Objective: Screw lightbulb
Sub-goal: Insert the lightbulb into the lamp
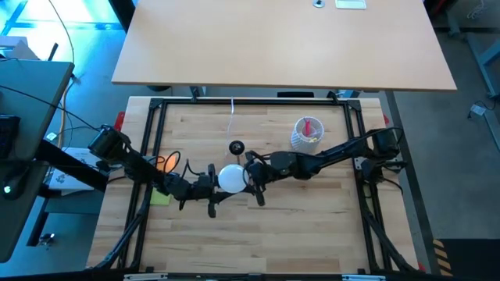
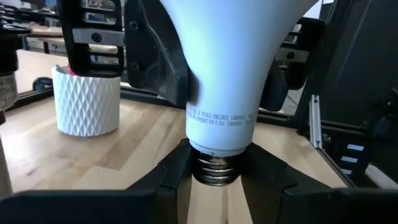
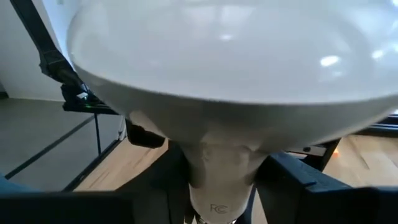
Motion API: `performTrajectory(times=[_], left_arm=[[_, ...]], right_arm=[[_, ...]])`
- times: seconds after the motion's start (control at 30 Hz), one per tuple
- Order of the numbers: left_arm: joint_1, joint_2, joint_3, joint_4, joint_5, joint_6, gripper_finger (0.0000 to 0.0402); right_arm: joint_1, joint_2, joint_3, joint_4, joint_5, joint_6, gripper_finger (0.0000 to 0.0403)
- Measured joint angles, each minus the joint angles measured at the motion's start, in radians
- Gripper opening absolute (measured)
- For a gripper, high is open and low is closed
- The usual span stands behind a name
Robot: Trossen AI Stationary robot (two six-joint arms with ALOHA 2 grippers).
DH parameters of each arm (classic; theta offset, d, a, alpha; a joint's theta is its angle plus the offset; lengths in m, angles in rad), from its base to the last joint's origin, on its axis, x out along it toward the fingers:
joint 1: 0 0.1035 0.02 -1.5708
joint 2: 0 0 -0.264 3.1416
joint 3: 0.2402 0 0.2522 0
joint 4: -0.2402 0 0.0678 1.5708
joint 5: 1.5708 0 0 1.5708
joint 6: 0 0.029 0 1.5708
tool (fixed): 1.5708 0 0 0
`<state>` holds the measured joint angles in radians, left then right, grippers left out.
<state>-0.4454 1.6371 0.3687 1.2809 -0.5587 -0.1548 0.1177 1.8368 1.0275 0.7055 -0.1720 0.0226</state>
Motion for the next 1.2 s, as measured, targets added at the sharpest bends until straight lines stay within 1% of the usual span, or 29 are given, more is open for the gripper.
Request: performTrajectory(times=[0.1, 0.17, 0.27, 0.37, 0.4, 0.47, 0.5, 0.6, 0.67, 0.73, 0.77, 0.83, 0.9, 1.03, 1.07, 1.2], left_arm=[[0.001, -0.001, 0.001, 0.013, -0.008, 0.046, 0.0122], [0.01, -0.002, 0.001, 0.017, -0.02, 0.078, 0.0135], [0.039, 0.002, -0.002, 0.004, -0.03, 0.086, 0.0151], [0.061, 0.0, -0.001, -0.019, -0.036, 0.098, 0.0161], [0.066, 0.002, -0.003, -0.03, -0.055, 0.108, 0.0164], [0.068, 0.001, -0.002, -0.033, -0.113, 0.128, 0.0166], [0.068, 0.001, -0.002, -0.032, -0.158, 0.138, 0.0166], [0.06, 0.001, -0.002, -0.033, -0.33, 0.159, 0.0166], [0.058, 0.001, -0.002, -0.037, -0.43, 0.165, 0.0167], [0.073, 0.001, -0.002, -0.047, -0.456, 0.168, 0.0169], [0.086, 0.001, -0.002, -0.044, -0.454, 0.169, 0.0171], [0.116, 0.001, -0.002, -0.038, -0.411, 0.174, 0.0178], [0.153, 0.001, -0.002, -0.037, -0.34, 0.174, 0.0189], [0.236, 0.001, -0.002, -0.015, -0.166, 0.168, 0.0214], [0.253, 0.001, -0.002, -0.015, -0.139, 0.165, 0.0218], [0.301, 0.001, 0.003, 0.019, -0.094, 0.16, 0.0227]], right_arm=[[-0.009, -0.006, 0.001, 0.013, 0.0, -0.005, 0.014], [-0.029, -0.027, 0.007, 0.014, -0.02, 0.002, 0.014], [-0.073, -0.097, 0.029, 0.041, -0.072, 0.002, 0.014], [-0.13, -0.162, 0.032, 0.029, -0.076, -0.035, 0.014], [-0.154, -0.175, 0.031, 0.011, -0.076, -0.041, 0.014], [-0.207, -0.19, 0.03, -0.021, -0.099, -0.036, 0.014], [-0.233, -0.193, 0.03, -0.027, -0.114, -0.019, 0.014], [-0.296, -0.178, 0.03, -0.056, -0.124, 0.026, 0.014], [-0.314, -0.166, 0.027, -0.092, -0.136, 0.016, 0.014], [-0.316, -0.159, 0.027, -0.095, -0.153, -0.002, 0.014], [-0.316, -0.157, 0.027, -0.088, -0.159, -0.002, 0.014], [-0.313, -0.156, 0.027, -0.085, -0.163, -0.004, 0.014], [-0.307, -0.153, 0.027, -0.097, -0.163, -0.011, 0.014], [-0.305, -0.152, 0.027, -0.095, -0.161, -0.029, 0.014], [-0.305, -0.152, 0.027, -0.102, -0.158, -0.026, 0.014], [-0.305, -0.152, 0.027, -0.136, -0.095, -0.023, 0.014]])
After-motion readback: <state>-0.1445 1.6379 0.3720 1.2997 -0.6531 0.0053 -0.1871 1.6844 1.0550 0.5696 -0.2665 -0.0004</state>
